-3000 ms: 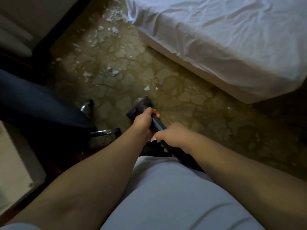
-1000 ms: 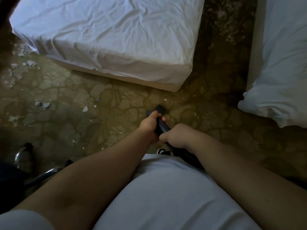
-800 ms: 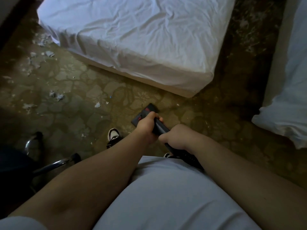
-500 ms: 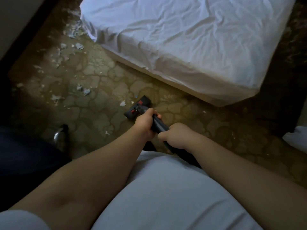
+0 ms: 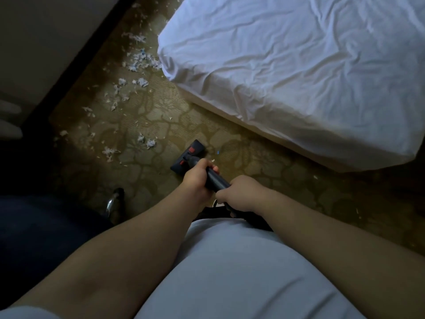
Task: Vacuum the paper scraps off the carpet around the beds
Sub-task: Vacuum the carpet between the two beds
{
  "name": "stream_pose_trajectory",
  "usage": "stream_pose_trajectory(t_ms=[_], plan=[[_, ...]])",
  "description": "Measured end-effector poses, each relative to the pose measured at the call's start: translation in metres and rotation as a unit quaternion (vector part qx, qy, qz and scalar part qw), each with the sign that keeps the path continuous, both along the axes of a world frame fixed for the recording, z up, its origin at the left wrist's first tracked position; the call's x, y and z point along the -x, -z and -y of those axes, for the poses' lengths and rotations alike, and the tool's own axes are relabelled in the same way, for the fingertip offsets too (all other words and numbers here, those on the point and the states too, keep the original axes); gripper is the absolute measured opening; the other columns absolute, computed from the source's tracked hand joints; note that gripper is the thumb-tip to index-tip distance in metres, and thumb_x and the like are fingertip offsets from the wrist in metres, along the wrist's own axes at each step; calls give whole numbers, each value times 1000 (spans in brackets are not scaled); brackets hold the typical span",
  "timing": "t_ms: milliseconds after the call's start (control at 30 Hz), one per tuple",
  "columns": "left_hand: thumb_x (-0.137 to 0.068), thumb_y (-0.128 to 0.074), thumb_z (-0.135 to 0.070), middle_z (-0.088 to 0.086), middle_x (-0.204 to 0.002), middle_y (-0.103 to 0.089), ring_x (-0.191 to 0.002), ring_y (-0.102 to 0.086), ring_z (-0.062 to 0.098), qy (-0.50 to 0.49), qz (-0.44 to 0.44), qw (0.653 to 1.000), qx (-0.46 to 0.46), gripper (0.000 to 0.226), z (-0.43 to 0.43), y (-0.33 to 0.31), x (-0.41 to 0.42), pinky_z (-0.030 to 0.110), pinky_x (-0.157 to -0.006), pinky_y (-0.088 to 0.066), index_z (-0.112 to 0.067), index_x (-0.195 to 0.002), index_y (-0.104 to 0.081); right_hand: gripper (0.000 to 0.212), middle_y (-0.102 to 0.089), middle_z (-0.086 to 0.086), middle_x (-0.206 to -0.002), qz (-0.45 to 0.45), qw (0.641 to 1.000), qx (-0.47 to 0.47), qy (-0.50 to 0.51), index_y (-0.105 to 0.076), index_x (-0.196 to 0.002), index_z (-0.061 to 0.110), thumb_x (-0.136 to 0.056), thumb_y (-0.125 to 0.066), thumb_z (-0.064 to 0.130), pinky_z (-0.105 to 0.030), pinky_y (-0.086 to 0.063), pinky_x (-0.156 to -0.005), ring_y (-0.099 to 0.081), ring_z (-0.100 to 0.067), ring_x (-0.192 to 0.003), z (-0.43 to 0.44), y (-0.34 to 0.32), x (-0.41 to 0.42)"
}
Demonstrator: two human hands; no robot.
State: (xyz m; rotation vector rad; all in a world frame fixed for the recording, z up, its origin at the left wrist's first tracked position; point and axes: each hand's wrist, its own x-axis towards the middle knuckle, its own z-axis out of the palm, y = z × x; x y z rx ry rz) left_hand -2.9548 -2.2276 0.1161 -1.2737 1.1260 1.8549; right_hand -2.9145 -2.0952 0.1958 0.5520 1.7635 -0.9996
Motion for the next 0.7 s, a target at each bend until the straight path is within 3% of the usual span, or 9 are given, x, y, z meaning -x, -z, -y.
stream_pose_trajectory(t_ms=[200, 333, 500, 700], plan=[[-90, -62, -12, 2, -65, -57, -63, -55, 15, -1, 1, 1000, -23, 9, -7, 3, -1, 33, -71, -53, -11, -85, -55, 32, -74, -7, -69, 2, 999, -31, -14, -68, -102, 10, -78, -71, 31, -29, -53, -58, -66, -20, -55, -4, -8, -1], [-91, -60, -11, 2, -65, -56, -64, -53, 16, 23, 15, 999, -37, 11, -28, -1, -13, 33, -71, -50, -11, -83, -54, 28, -70, -7, -82, 0, 999, -41, -13, -62, -106, 14, -87, -71, 34, -26, -48, -53, -65, -18, -62, -22, -14, -15], [-95, -58, -15, 3, -69, -55, -64, -52, 17, 91, 58, 993, -58, 11, -68, -2, -41, 35, -66, -48, -11, -87, -52, 34, -72, -12, -97, 31, 998, -47, 21, -61, -109, 14, -84, -72, 35, -36, -56, -71, -72, -26, -82, -58, -11, -56], [-96, -56, -15, 3, -67, -55, -63, -52, 16, 100, 50, 991, -68, 16, -118, 6, -102, 33, -68, -49, -10, -81, -50, 44, -74, -14, -97, 39, 997, -45, 48, -66, -107, 12, -74, -76, 39, -39, -59, -75, -73, -29, -86, -111, 2, -124]])
